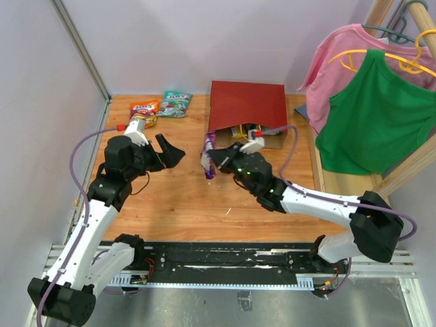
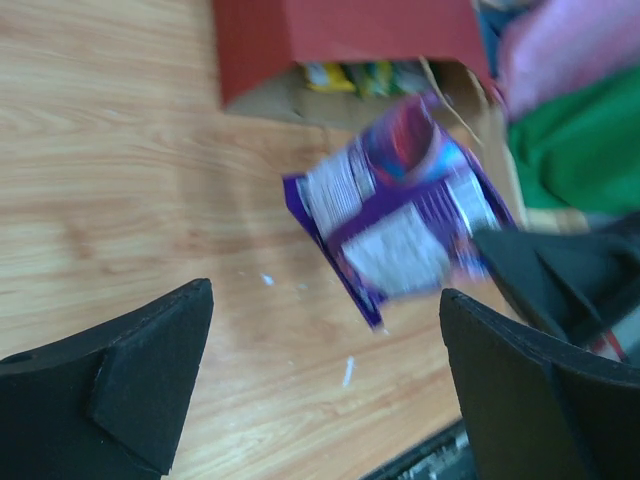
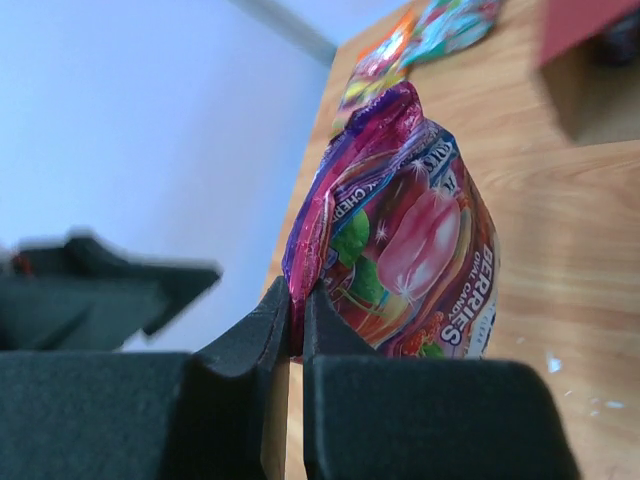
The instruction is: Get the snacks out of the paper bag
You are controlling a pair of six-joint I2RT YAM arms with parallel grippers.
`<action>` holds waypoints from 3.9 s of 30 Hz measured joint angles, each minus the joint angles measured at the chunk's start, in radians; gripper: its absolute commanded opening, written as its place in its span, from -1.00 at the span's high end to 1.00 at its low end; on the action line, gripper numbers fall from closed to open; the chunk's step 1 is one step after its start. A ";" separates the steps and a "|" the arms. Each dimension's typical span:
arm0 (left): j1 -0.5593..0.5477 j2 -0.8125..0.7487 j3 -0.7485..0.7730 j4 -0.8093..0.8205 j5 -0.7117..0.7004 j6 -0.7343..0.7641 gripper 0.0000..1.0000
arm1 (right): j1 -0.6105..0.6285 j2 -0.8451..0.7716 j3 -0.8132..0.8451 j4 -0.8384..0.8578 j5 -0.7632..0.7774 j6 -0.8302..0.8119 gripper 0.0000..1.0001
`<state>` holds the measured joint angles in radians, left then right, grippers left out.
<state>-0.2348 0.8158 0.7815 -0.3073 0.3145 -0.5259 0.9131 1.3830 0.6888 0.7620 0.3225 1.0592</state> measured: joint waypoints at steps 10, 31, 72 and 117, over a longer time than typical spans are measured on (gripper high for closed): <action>0.016 -0.016 0.196 -0.246 -0.423 0.055 -0.99 | 0.265 0.105 0.441 -0.676 0.188 -0.354 0.99; 0.029 -0.015 0.290 -0.428 -0.770 0.176 -0.99 | 0.340 0.921 1.454 -1.369 0.463 -0.649 -0.34; -0.038 0.197 -0.397 0.204 -0.291 -0.245 -0.30 | 0.343 -1.017 -0.322 -0.847 0.071 -0.512 -0.58; -0.273 0.485 -0.147 0.085 -0.706 -0.054 -0.78 | 0.372 -1.001 -0.369 -0.903 0.050 -0.436 -0.97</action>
<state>-0.5076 1.3006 0.6342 -0.2226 -0.3912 -0.5800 1.2846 0.3817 0.3199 -0.1413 0.3729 0.6228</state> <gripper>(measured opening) 0.888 0.986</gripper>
